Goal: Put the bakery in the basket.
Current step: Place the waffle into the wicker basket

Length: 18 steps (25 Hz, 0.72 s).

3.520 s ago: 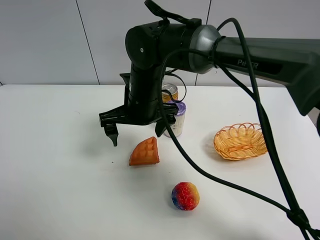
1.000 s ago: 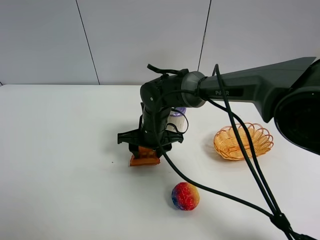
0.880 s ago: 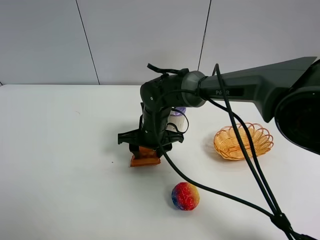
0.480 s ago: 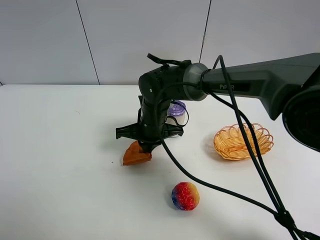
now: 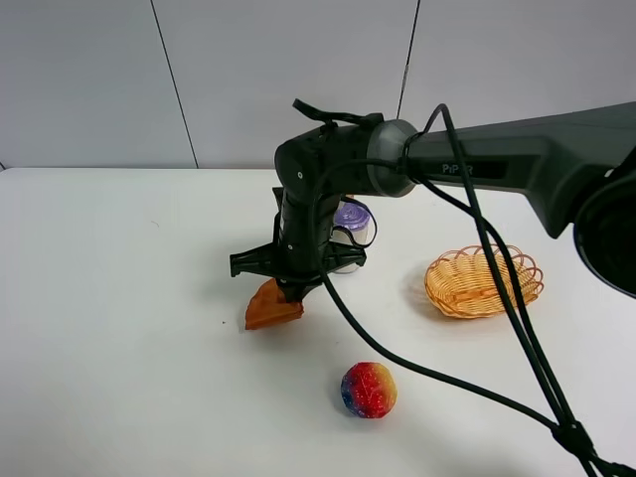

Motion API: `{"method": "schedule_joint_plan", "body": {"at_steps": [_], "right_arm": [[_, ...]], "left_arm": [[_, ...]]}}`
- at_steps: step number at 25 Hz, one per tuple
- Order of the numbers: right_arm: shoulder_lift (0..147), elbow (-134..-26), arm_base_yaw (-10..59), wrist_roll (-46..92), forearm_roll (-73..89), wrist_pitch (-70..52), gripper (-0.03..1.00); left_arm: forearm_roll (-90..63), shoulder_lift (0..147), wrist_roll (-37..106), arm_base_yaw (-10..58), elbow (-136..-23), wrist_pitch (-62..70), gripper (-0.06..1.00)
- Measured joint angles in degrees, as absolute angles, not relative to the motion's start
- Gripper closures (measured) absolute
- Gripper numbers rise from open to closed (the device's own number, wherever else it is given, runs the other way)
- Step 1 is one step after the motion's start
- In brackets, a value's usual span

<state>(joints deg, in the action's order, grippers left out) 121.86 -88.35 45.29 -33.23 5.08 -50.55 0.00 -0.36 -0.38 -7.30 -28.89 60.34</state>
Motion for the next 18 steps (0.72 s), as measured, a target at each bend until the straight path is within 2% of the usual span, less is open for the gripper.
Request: {"method": "schedule_joint_plan", "body": {"at_steps": [11, 18], "right_arm": [[106.85, -88.35, 45.57, -30.74, 1.77, -48.34, 0.90], [97.85, -88.39, 44.10, -31.57, -6.52, -56.51, 0.90]], "left_arm": [[0.36, -0.36, -0.38, -7.30, -28.89, 60.34, -0.05], [0.36, -0.36, -0.38, -7.30, -28.89, 60.34, -0.05]]}}
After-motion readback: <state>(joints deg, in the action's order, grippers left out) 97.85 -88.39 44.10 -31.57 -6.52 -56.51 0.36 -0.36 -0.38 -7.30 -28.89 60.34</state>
